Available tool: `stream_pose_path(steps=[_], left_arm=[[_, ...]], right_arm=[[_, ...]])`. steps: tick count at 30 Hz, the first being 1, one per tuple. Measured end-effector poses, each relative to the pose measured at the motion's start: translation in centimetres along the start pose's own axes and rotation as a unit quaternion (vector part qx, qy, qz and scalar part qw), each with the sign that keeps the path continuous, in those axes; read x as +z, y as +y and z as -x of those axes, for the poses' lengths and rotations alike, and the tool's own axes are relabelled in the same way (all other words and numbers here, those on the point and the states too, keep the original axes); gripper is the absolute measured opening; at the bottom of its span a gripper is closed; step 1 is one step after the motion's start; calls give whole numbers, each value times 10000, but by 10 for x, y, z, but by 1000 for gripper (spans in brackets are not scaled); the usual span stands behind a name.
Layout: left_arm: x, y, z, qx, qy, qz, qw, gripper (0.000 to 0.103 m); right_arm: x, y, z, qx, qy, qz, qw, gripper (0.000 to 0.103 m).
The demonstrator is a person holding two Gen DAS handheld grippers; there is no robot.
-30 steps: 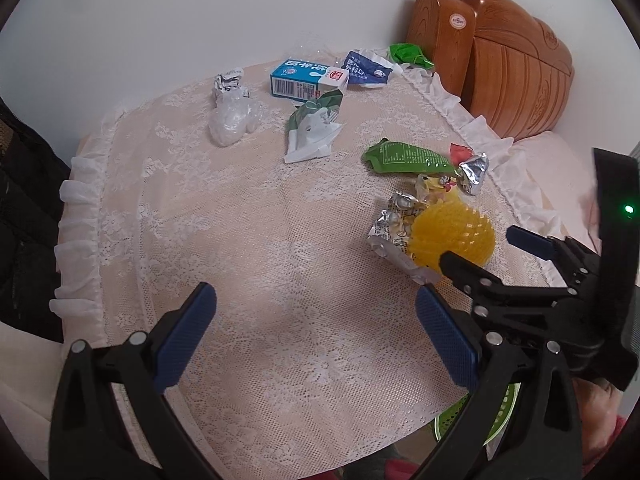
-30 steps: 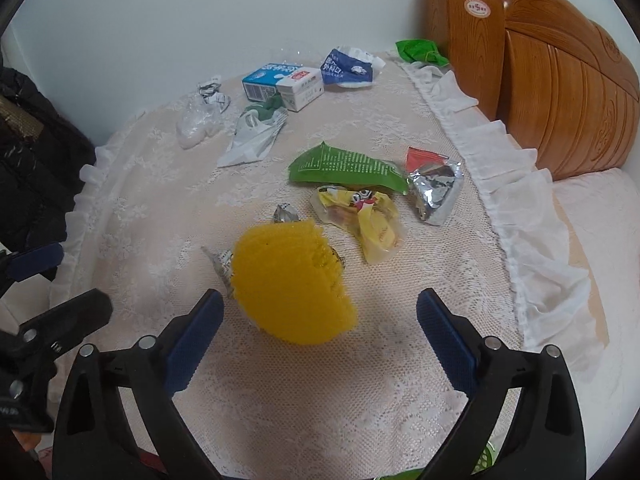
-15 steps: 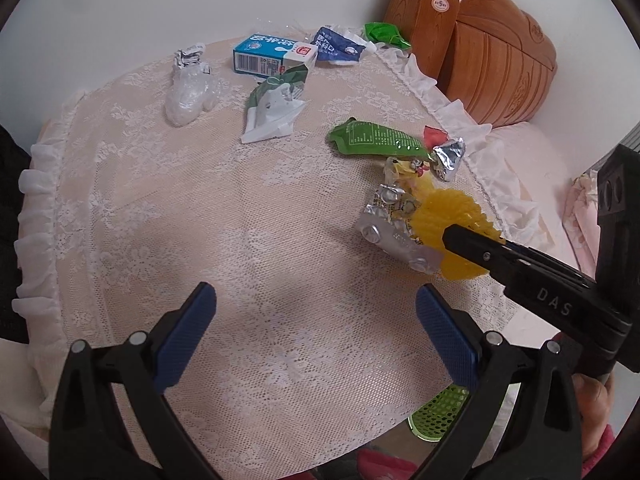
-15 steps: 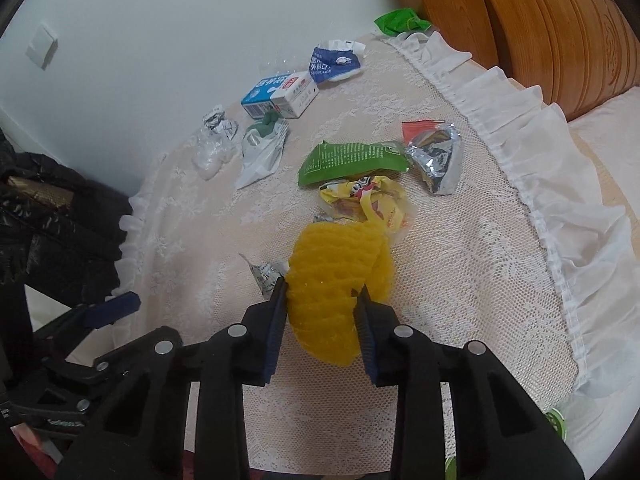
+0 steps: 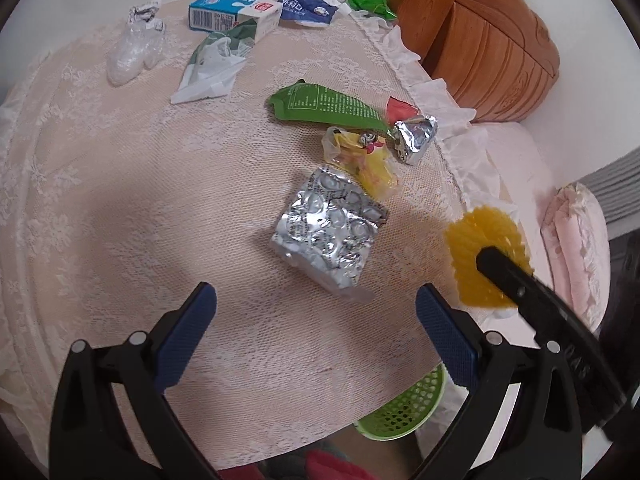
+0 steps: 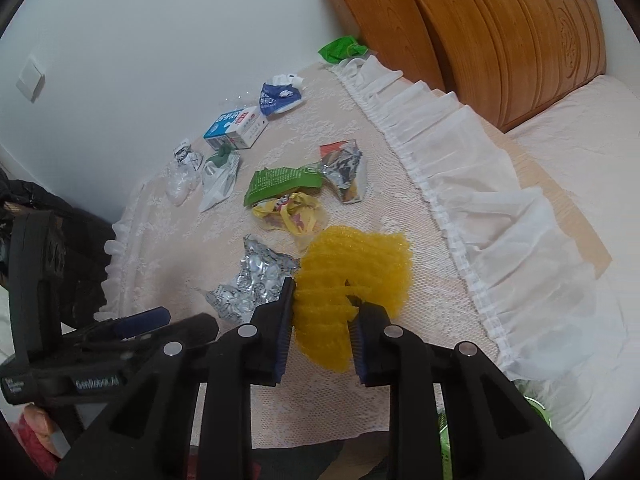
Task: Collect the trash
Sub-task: 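Grasp the yellow mesh net with the right tool while the left tool approaches the silver blister pack, then grasp the silver blister pack with the left tool while the right tool lifts the yellow net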
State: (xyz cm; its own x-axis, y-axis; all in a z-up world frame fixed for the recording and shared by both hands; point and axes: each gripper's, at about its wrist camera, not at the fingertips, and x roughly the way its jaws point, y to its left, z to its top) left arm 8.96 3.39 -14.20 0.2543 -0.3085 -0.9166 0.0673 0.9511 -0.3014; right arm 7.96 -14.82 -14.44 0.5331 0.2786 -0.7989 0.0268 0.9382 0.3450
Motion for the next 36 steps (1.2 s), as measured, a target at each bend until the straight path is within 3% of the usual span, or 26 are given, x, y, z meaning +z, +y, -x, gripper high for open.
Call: stream_pose_path(steps=[4, 9, 16, 19, 22, 26, 36], left_arm=[[14, -7, -15, 259, -17, 803, 9964, 96], [27, 0, -32, 396, -29, 2075, 9774, 96], [31, 5, -57, 830, 251, 2973, 9508, 95], [31, 6, -59, 901, 169, 3179, 9437, 86], [35, 4, -61, 934, 168, 3182, 9433, 81], [38, 2, -58, 706, 158, 3137, 9467, 59], [38, -1, -44, 810, -9, 1935, 9777, 54]], right_arm=[[-6, -13, 10, 29, -57, -94, 9999, 26], [-13, -23, 17, 93, -62, -104, 9999, 26], [-20, -35, 22, 208, -3, -27, 9998, 26], [-21, -42, 24, 250, 15, -5, 9997, 26], [-21, -48, 26, 286, 37, -2, 9996, 26], [-21, -53, 29, 333, 49, -12, 9994, 26], [-21, -43, 29, 276, 3, 46, 9996, 26]])
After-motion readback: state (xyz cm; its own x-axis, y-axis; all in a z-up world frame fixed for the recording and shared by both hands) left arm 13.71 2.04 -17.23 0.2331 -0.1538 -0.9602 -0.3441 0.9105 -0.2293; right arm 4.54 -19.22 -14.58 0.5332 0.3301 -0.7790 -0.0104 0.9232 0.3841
